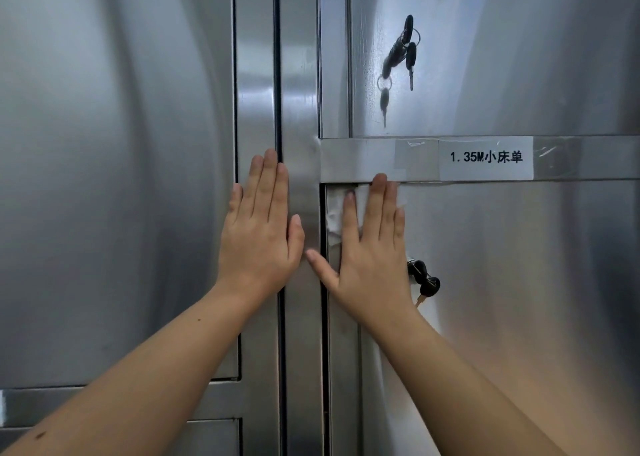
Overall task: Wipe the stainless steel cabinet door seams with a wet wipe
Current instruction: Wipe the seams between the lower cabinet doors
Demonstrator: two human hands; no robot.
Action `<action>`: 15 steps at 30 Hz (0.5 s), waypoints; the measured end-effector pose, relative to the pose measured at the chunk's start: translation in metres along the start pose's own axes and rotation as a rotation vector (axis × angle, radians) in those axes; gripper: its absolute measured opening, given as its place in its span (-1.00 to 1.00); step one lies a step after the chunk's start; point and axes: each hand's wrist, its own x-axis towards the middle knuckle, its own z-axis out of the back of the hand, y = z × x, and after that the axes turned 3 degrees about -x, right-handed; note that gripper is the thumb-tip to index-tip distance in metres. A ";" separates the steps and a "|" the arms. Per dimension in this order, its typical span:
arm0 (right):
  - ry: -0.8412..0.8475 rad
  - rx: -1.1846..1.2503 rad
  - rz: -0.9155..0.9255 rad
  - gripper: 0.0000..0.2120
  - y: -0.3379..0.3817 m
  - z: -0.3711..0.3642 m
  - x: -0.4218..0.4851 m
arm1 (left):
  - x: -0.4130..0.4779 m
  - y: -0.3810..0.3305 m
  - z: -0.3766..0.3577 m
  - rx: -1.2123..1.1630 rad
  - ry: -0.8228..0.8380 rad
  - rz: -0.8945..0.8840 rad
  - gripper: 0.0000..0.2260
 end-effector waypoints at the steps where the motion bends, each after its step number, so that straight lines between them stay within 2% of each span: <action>1: 0.010 0.005 -0.012 -0.20 0.001 0.000 0.000 | 0.000 0.000 0.000 -0.001 0.000 0.000 -0.46; 5: 0.042 0.048 -0.048 -0.22 0.011 0.000 -0.030 | 0.000 -0.001 0.000 -0.003 -0.003 0.006 -0.46; 9: 0.066 0.011 0.012 -0.20 0.016 0.001 -0.066 | -0.002 -0.002 0.001 -0.005 -0.002 0.002 -0.46; 15: 0.041 -0.012 0.001 -0.18 0.002 0.000 -0.005 | -0.004 0.000 -0.001 0.002 -0.003 -0.007 -0.46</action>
